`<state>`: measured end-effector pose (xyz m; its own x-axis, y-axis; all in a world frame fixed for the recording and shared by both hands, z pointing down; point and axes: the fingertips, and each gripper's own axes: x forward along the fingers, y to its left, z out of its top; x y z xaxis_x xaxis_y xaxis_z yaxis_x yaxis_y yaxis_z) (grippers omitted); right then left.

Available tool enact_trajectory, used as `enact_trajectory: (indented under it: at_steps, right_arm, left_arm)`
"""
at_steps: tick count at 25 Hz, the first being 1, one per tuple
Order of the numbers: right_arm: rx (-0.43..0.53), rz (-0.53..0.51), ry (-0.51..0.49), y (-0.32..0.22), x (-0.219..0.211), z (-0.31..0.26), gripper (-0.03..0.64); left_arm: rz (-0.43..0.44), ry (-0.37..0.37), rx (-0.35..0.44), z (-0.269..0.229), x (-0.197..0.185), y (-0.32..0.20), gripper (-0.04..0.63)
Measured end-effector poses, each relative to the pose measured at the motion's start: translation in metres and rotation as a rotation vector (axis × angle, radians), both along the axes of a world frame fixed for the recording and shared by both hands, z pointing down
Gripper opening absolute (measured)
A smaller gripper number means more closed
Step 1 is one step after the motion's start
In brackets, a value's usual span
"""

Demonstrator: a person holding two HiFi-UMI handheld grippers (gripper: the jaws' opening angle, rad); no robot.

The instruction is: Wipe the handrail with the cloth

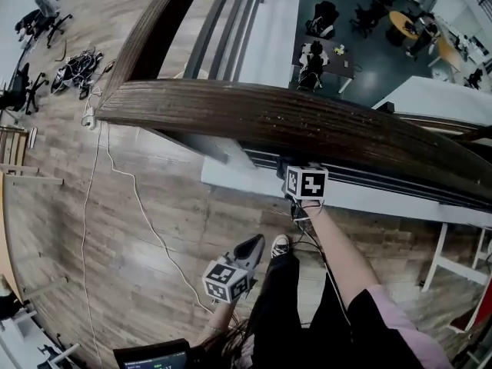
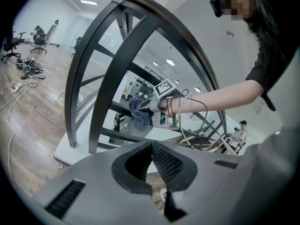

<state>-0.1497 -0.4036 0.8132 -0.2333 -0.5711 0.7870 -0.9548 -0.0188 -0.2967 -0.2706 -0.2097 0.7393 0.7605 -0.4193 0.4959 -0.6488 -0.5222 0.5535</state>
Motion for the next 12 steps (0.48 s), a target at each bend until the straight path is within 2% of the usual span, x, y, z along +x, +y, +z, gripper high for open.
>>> enact_trajectory:
  at_steps: [7, 12]
  right_arm:
    - [0.039, 0.099, 0.004, 0.032, 0.090, -0.002, 0.109]
    - [0.056, 0.165, -0.008, 0.068, 0.180, -0.005, 0.109]
  left_arm:
    - [0.088, -0.021, 0.032, -0.006, 0.055, -0.006, 0.002]
    - [0.152, -0.050, 0.038, -0.008, 0.120, 0.012, 0.002]
